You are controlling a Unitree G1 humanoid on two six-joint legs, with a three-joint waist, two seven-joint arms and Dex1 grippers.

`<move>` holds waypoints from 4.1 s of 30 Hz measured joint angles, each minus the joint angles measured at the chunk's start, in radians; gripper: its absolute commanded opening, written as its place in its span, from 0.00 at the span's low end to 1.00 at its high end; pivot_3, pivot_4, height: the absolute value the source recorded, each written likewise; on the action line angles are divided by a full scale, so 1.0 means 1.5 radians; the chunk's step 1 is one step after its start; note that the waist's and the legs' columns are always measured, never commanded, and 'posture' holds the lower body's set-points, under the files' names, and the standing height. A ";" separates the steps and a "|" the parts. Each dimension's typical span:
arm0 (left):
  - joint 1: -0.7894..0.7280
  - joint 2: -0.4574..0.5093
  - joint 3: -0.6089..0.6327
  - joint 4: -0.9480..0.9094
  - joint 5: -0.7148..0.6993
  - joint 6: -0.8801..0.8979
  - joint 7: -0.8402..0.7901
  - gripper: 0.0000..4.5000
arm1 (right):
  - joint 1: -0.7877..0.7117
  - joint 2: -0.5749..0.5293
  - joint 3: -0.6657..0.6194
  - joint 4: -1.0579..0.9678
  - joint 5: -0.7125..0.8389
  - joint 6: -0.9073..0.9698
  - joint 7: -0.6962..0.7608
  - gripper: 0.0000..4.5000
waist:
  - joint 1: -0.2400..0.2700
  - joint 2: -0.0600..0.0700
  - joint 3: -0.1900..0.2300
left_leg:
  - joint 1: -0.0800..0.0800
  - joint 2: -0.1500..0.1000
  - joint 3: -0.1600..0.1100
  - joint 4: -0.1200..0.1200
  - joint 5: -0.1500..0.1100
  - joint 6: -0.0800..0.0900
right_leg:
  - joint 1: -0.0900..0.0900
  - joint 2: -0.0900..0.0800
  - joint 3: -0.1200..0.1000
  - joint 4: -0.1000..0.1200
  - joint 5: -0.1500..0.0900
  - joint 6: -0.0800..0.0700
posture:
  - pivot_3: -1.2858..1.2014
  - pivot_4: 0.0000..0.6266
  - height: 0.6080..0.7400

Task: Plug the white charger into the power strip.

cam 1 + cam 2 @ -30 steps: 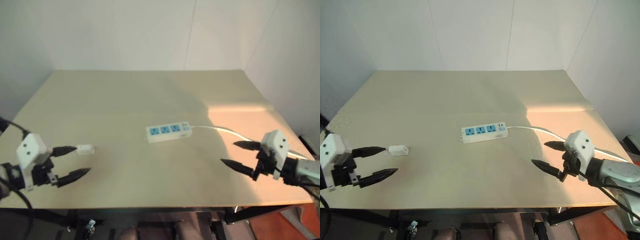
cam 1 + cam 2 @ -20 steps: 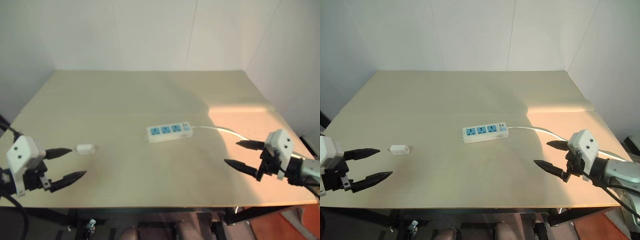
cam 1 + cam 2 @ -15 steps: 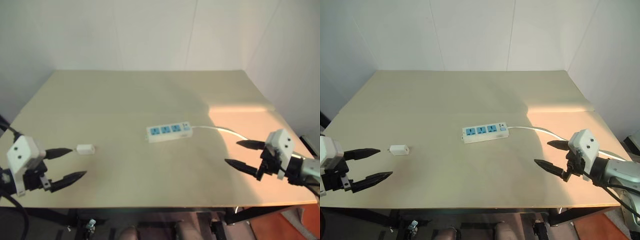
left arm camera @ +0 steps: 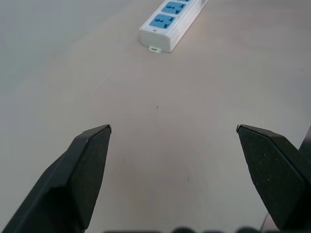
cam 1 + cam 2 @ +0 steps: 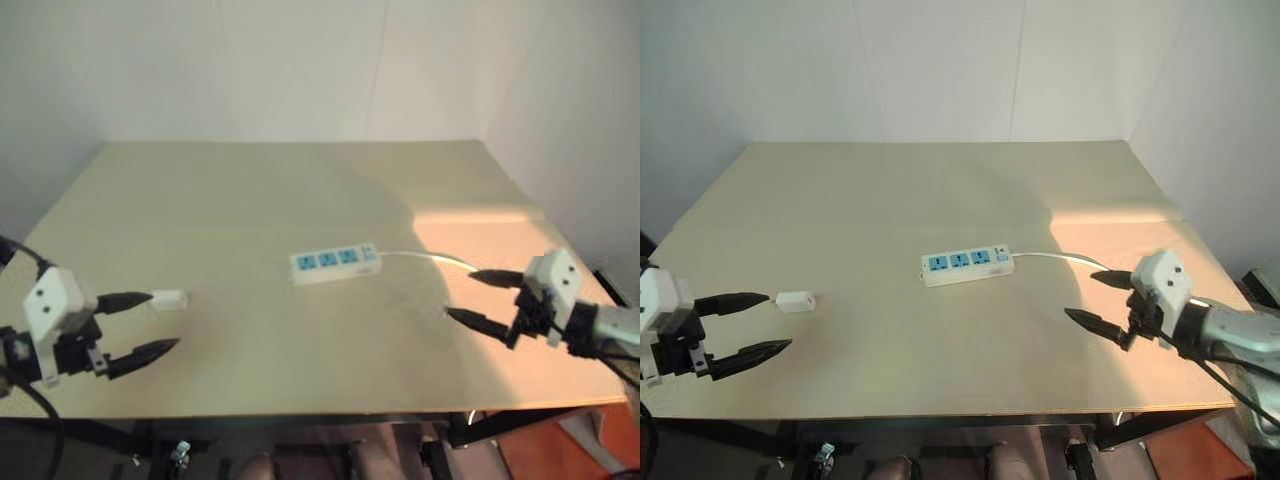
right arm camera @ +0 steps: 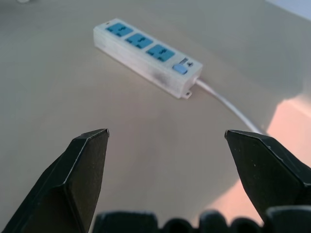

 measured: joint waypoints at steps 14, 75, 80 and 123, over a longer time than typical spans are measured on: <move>-0.076 0.003 -0.082 0.026 0.001 -0.029 -0.003 1.00 | -0.398 0.162 0.221 0.597 -0.240 -0.271 -0.037 0.99 | 0.002 -0.001 0.002 | -0.002 -0.001 0.001 -0.001 0.000 0.000 | -0.002 -0.001 0.001 0.000 0.004 -0.005 | 0.52 0.24 1.00; -0.193 -0.014 -0.223 0.084 0.002 -0.086 -0.030 1.00 | -0.513 0.269 0.162 0.837 -0.274 -0.267 -0.031 0.38 | -0.032 -0.002 0.002 | -0.001 -0.001 0.000 -0.002 0.000 0.000 | -0.002 0.000 0.001 0.001 0.004 -0.006 | 0.52 0.24 1.00; -0.193 -0.014 -0.223 0.085 0.003 -0.088 -0.032 1.00 | -0.533 0.306 0.160 0.887 -0.277 -0.272 -0.113 0.38 | -0.033 -0.002 0.002 | -0.001 -0.001 0.000 -0.002 0.000 0.000 | -0.002 0.000 0.001 0.001 0.004 -0.006 | 0.52 0.24 1.00; -0.376 -0.014 -0.367 0.236 0.037 -0.172 -0.169 1.00 | -0.121 0.175 0.140 0.195 -0.114 -0.087 0.016 0.99 | -0.012 -0.002 0.002 | -0.001 -0.001 -0.001 -0.002 0.000 0.000 | -0.002 0.000 0.001 0.001 0.001 -0.001 | 0.52 0.24 1.00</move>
